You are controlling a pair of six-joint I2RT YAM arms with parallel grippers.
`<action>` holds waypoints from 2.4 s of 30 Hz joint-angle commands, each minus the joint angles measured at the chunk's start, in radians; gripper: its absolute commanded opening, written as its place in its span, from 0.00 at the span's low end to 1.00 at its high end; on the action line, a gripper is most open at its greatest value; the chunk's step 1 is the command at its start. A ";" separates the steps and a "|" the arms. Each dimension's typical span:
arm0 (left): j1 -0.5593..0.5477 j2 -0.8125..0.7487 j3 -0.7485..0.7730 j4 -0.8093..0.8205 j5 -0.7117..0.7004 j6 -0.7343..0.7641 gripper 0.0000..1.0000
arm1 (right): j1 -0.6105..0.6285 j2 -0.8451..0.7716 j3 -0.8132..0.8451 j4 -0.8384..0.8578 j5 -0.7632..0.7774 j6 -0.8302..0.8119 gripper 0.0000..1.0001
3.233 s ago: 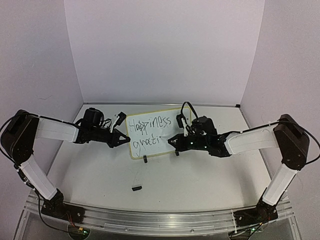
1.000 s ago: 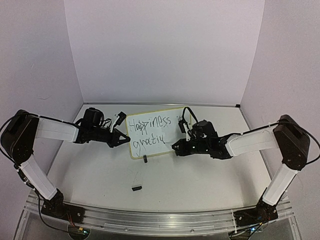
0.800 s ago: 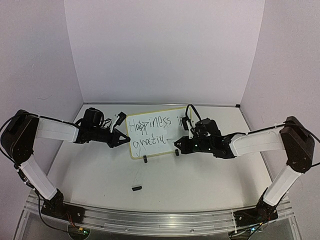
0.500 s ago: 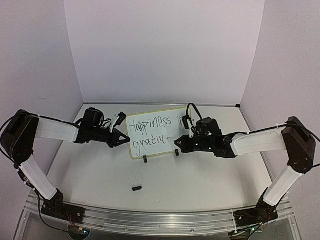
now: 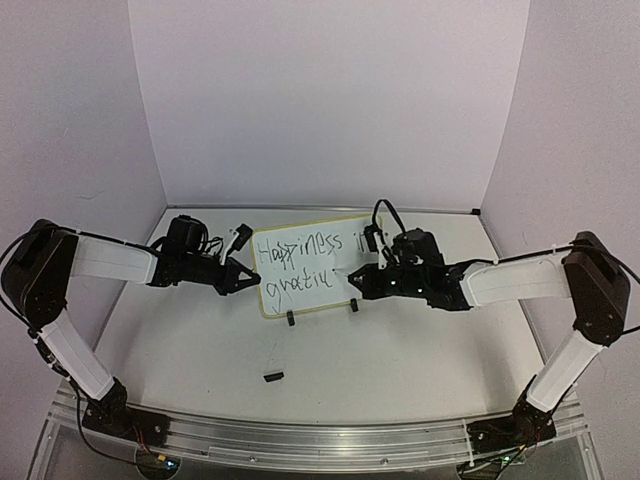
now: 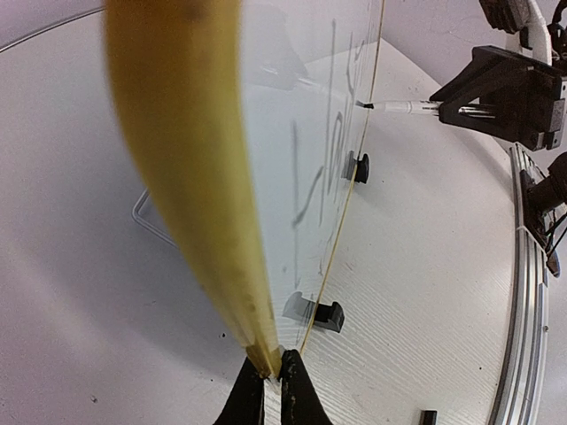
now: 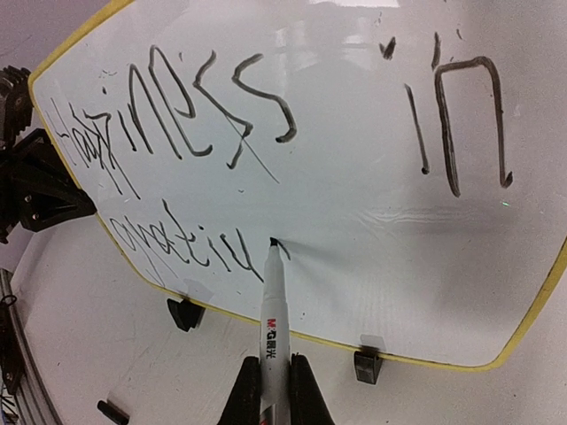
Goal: Write a sentence on the whiteboard
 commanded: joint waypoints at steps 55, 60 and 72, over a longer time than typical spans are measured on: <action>0.005 -0.005 0.026 -0.024 -0.094 0.038 0.00 | -0.015 0.021 -0.021 -0.013 -0.009 0.021 0.00; 0.005 -0.006 0.026 -0.024 -0.093 0.038 0.00 | -0.016 0.015 -0.037 -0.011 0.010 0.028 0.00; 0.005 -0.010 0.026 -0.025 -0.096 0.038 0.00 | -0.016 -0.102 -0.048 -0.011 0.070 0.011 0.00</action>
